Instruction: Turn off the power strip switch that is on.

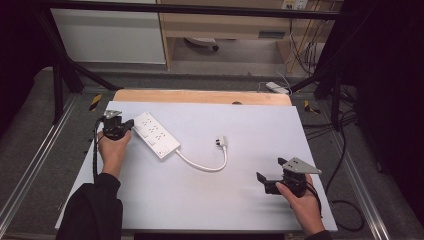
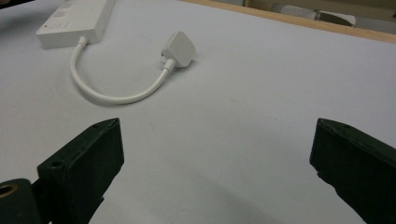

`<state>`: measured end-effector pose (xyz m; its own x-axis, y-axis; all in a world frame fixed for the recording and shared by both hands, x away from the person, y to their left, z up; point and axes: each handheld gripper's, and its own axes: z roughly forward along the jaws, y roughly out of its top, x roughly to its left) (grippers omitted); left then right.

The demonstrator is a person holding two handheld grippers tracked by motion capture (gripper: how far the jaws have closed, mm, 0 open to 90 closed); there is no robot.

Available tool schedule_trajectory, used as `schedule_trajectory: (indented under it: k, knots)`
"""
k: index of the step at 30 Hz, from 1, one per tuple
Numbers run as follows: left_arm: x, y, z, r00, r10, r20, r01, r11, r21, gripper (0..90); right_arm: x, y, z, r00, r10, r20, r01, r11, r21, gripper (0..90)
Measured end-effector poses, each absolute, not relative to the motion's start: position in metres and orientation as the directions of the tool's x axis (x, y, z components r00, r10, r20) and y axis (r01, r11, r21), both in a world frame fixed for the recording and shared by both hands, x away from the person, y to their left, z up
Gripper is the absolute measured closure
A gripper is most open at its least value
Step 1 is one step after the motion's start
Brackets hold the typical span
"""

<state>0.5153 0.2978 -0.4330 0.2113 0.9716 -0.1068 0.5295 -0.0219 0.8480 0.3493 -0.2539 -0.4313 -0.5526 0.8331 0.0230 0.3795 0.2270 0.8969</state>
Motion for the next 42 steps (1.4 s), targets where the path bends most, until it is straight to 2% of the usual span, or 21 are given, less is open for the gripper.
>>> schedule_trajectory:
  k: [38, 42]
  knots:
    - [0.5216, 0.2963, -0.4426, 0.204, 0.975, -0.088, 0.531, -0.035, 0.846, 90.0, 0.3491, -0.2541, -0.4318, -0.552, 0.833, 0.034, 0.389, 0.221, 0.894, 3.2]
    - [0.5210, 0.2943, -0.4418, 0.205, 0.977, -0.060, 0.531, -0.059, 0.845, 90.0, 0.3492, -0.2541, -0.4319, -0.552, 0.833, 0.036, 0.390, 0.220, 0.894, 3.2]
